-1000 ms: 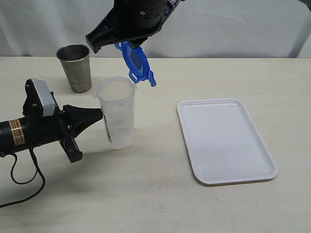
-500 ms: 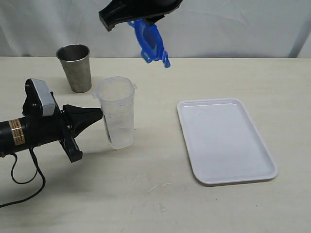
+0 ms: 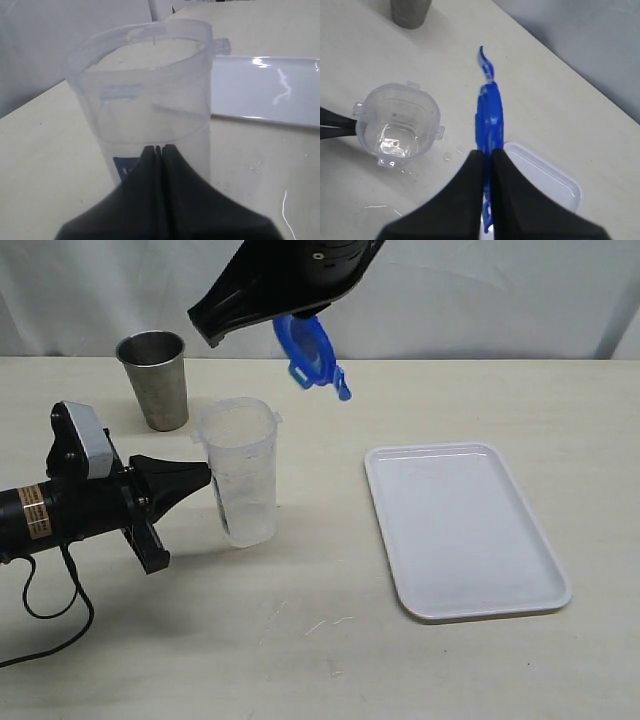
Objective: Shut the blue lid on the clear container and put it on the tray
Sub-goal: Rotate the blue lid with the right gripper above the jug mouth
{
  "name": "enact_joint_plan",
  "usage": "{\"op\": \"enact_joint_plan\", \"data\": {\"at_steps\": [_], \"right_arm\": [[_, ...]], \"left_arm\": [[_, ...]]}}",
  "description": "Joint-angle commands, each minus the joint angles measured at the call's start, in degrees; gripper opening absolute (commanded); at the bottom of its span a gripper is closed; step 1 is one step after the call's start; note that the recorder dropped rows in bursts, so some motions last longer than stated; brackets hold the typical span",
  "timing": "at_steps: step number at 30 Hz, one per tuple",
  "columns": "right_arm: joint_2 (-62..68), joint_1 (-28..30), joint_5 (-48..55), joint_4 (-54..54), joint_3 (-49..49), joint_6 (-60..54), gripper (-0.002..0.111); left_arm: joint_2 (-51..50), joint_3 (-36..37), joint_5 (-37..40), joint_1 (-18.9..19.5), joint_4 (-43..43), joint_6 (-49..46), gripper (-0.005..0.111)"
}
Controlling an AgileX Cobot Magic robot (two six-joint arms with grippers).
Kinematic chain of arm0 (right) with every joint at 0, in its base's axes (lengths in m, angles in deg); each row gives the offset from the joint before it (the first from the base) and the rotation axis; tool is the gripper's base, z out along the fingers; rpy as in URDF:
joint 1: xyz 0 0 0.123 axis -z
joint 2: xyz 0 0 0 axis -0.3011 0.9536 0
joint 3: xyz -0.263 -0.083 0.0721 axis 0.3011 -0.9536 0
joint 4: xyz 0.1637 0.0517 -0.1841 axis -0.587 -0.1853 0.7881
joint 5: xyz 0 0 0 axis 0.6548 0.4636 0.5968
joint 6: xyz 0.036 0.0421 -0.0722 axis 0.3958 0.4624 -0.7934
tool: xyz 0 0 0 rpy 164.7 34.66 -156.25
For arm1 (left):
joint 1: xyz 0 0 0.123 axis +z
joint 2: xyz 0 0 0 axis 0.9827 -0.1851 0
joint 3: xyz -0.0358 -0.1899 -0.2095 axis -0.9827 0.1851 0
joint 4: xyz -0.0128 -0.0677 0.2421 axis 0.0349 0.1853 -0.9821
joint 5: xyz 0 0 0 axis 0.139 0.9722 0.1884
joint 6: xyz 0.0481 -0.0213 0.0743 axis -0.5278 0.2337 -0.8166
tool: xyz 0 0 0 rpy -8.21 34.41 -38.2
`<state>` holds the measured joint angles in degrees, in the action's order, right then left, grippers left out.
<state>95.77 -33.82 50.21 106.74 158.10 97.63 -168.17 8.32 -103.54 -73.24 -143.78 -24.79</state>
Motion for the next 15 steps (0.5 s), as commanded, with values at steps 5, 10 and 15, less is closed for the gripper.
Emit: {"op": "enact_joint_plan", "data": {"at_steps": [5, 10, 15], "right_arm": [[1.53, 0.16, 0.37, 2.54, -0.14, 1.72, 0.004], [4.09, 0.16, 0.37, 2.54, -0.14, 1.72, 0.004], [4.86, 0.16, 0.37, -0.75, -0.14, 2.02, 0.004]], "left_arm": [[-0.21, -0.34, -0.66, -0.20, 0.50, 0.45, 0.000], [-0.21, -0.34, -0.66, -0.20, 0.50, 0.85, 0.000], [-0.21, -0.34, -0.66, -0.20, 0.50, 1.08, 0.000]]}}
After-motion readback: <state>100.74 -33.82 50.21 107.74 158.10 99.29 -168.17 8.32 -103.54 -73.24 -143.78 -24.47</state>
